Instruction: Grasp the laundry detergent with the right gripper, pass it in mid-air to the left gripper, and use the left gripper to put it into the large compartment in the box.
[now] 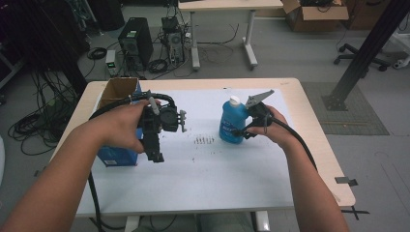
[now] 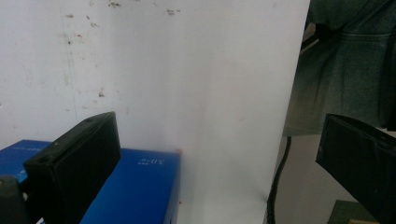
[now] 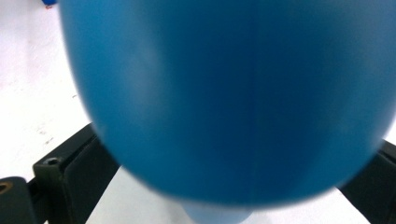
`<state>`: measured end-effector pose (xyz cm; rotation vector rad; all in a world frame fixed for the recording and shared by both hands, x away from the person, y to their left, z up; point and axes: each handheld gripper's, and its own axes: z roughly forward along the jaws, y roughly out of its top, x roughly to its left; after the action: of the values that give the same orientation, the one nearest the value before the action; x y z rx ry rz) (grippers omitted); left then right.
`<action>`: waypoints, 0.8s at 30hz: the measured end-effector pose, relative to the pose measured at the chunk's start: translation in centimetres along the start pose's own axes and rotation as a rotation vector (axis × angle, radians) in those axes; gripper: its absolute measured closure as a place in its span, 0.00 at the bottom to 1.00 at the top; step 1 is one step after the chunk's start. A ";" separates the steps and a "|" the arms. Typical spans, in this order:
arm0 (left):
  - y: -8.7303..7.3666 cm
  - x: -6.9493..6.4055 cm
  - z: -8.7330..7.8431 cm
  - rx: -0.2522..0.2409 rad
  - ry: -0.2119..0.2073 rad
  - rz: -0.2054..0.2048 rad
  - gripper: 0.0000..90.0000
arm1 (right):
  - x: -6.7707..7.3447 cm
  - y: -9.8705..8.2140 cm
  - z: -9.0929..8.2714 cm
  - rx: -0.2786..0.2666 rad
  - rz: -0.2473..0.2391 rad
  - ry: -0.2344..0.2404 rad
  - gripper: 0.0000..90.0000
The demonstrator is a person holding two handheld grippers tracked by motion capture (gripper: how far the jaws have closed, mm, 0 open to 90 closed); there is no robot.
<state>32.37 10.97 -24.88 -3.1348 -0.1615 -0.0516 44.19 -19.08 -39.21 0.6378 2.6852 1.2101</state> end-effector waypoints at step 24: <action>-0.1 0.0 0.0 0.010 0.005 -0.012 0.00 | 0.6 -0.7 1.0 -0.133 0.002 -0.072 0.08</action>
<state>32.33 11.04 -24.85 -3.1233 -0.1795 -0.0587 43.72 -18.56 -40.41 0.6512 2.5217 1.3260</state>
